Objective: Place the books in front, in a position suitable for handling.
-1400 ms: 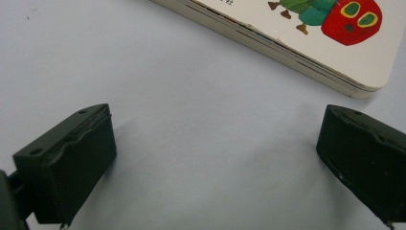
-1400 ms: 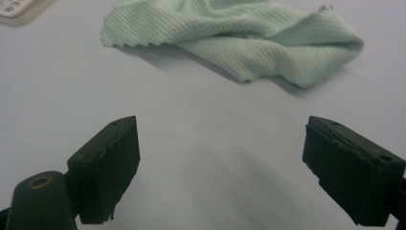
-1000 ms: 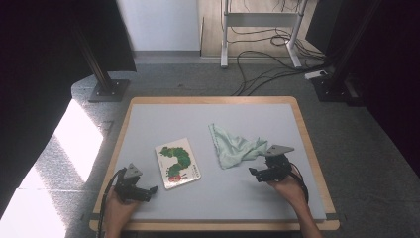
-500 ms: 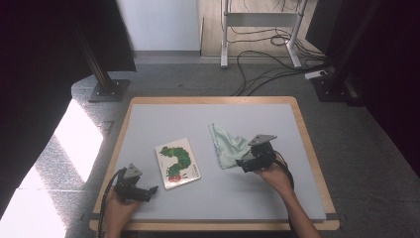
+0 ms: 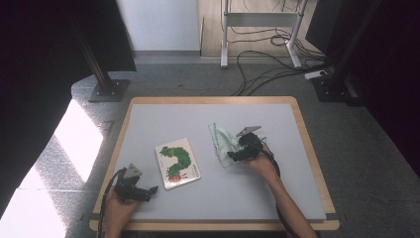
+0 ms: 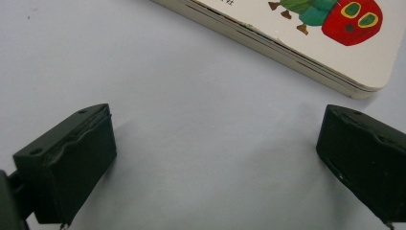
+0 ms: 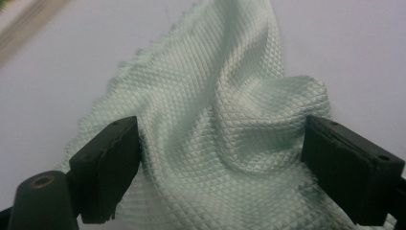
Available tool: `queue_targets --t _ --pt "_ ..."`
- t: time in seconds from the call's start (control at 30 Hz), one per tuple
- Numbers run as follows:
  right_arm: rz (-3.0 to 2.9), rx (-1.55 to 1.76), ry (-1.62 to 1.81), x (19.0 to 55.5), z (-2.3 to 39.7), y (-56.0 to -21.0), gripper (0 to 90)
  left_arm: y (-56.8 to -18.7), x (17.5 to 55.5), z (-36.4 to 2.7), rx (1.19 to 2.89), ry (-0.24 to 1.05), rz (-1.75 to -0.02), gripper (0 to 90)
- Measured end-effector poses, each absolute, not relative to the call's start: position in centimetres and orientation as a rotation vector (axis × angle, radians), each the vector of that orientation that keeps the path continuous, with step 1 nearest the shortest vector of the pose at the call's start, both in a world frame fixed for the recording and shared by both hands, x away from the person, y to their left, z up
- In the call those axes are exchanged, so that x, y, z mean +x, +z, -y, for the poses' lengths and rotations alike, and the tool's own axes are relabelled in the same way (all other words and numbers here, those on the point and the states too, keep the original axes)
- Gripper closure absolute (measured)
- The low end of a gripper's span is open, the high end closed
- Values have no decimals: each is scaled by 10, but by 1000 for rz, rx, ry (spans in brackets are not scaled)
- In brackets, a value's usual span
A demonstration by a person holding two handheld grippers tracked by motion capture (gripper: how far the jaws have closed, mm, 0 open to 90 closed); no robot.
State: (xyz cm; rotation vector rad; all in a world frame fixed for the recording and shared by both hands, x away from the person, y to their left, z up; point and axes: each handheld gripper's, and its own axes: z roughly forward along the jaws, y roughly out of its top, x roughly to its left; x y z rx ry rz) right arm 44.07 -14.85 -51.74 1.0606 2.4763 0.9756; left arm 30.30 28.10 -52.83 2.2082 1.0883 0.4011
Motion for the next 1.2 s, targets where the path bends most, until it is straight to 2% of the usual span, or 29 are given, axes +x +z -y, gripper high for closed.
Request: queue_targets --t 0.17,0.23,0.27,0.3,0.43,0.47,0.5,0.7,1.2 --pt "-2492 1061 945 450 152 -520 260 -528 303 -281 2211 401 -1087 0" --pt "-2487 1062 950 451 156 -519 366 -528 303 -281 2211 402 -1087 0" --pt "-2487 1062 950 451 156 -519 366 -528 303 -281 2211 402 -1087 0" --pt "-2472 1075 959 451 163 -518 490 -528 303 -281 2211 403 -1087 0" --pt "-2435 1107 986 453 171 -519 666 -528 303 -281 2211 403 -1088 0" --pt "-2435 1107 986 453 171 -519 666 -528 303 -281 2211 403 -1088 0" --pt "-2418 1118 972 453 173 -519 750 -528 303 -281 2210 400 -1087 0" --pt "-2425 1126 972 456 175 -517 817 -528 303 -281 2210 400 -1087 0" --pt "-2354 1070 1035 430 206 -480 820 -528 303 -281 2210 404 -1089 0"
